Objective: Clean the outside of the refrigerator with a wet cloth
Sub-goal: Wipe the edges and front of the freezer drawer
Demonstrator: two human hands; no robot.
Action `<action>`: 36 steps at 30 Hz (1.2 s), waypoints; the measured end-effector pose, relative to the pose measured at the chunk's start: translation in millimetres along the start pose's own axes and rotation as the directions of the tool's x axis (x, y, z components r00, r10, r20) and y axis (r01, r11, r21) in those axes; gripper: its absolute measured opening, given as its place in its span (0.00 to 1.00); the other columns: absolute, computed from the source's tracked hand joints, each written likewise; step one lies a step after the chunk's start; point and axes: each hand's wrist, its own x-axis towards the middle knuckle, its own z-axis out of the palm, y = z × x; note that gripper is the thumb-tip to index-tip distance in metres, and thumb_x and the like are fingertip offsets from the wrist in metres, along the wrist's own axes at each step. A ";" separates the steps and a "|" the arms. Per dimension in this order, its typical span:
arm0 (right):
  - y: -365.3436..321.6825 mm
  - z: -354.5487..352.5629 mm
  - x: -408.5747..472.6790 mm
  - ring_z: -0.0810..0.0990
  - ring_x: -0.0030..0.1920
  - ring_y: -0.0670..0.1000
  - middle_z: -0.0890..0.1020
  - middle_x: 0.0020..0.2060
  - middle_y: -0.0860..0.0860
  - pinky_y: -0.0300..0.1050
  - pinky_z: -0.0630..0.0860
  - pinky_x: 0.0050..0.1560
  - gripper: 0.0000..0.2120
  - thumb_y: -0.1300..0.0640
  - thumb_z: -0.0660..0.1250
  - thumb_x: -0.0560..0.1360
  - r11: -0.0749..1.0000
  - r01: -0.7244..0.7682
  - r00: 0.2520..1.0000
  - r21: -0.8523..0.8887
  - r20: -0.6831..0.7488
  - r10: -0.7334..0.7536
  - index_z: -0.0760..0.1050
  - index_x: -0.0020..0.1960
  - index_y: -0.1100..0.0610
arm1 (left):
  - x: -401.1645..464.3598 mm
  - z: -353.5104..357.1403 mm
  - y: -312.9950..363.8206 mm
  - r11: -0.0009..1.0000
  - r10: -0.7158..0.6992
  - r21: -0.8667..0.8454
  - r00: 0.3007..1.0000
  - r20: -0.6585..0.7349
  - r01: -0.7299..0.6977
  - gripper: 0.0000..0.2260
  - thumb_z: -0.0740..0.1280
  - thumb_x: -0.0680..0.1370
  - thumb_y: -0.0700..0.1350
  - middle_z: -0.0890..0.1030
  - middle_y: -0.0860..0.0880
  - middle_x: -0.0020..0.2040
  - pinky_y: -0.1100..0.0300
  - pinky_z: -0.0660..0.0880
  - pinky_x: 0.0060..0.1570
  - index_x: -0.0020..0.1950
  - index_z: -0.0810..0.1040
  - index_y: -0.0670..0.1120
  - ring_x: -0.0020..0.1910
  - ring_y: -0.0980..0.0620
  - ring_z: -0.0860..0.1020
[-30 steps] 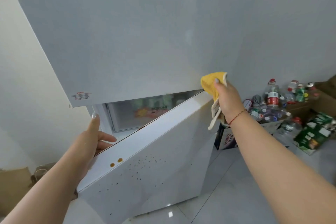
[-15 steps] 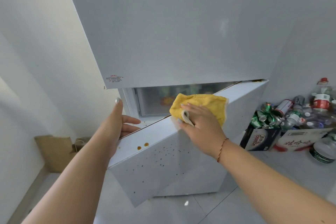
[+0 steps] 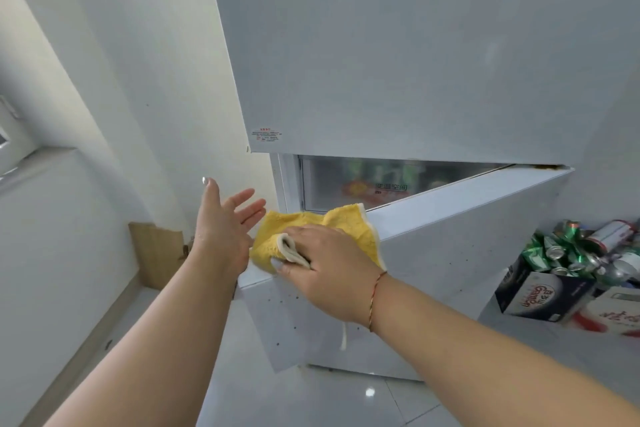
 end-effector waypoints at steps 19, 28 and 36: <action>60.2 -25.1 -12.8 0.63 0.28 0.51 0.59 0.23 0.44 0.44 0.59 0.34 0.17 0.49 0.58 0.68 0.900 -0.369 0.819 -0.233 -0.540 0.196 0.51 0.28 0.47 | 7.8 7.6 -1.6 1.000 -0.014 0.028 1.000 -0.001 0.014 0.27 0.51 0.80 0.66 0.81 0.44 0.56 0.39 0.69 0.65 0.57 0.78 0.46 0.59 0.48 0.77; -14.1 48.6 6.1 0.80 0.55 0.45 0.84 0.49 0.44 0.45 0.72 0.56 0.14 0.47 0.61 0.72 0.976 -0.133 0.924 -0.172 -0.378 0.059 0.81 0.48 0.52 | 21.7 -13.1 10.3 0.992 -0.114 -0.031 0.975 0.192 0.122 0.34 0.48 0.78 0.69 0.79 0.39 0.61 0.39 0.67 0.67 0.64 0.74 0.43 0.63 0.43 0.76; -24.2 55.9 9.5 0.74 0.32 0.51 0.76 0.28 0.51 0.49 0.70 0.39 0.14 0.53 0.62 0.74 0.992 0.066 0.936 0.105 -0.352 -0.025 0.71 0.32 0.57 | 27.2 -23.4 18.9 0.982 -0.189 0.042 0.937 0.294 0.185 0.36 0.46 0.78 0.69 0.78 0.37 0.61 0.42 0.73 0.53 0.66 0.72 0.41 0.61 0.41 0.77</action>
